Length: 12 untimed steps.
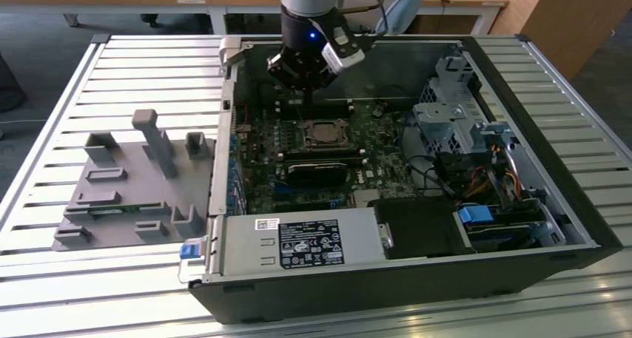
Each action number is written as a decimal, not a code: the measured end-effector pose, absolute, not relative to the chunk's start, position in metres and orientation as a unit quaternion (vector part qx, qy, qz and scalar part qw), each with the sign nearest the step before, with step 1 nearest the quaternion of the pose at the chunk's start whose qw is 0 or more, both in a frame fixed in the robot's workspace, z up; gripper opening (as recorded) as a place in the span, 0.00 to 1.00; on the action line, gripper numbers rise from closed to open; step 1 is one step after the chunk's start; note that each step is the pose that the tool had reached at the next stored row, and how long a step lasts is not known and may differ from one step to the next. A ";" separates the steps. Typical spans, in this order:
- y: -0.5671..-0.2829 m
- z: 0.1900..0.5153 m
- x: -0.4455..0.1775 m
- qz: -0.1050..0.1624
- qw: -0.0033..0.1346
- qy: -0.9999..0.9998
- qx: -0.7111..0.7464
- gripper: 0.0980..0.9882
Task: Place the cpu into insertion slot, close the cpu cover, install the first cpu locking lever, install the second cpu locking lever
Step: 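Install the first cpu locking lever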
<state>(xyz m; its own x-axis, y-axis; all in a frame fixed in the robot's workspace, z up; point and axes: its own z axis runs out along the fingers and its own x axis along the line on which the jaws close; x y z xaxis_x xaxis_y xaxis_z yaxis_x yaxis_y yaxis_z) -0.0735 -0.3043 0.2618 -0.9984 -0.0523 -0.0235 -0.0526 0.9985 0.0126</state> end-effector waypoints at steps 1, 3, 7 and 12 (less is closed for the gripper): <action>-0.304 0.262 -0.075 0.007 0.012 1.000 -0.026 0.01; -0.304 0.262 -0.077 0.007 0.012 1.000 -0.026 0.01; -0.304 0.262 -0.080 0.007 0.012 1.000 -0.026 0.01; -0.304 0.262 -0.085 0.007 0.012 1.000 -0.026 0.01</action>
<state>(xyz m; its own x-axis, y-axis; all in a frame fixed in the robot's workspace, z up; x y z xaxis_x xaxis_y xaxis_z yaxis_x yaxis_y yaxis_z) -0.0854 -0.3042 0.2617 -0.9984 -0.0522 -0.0236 -0.0525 0.9985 0.0126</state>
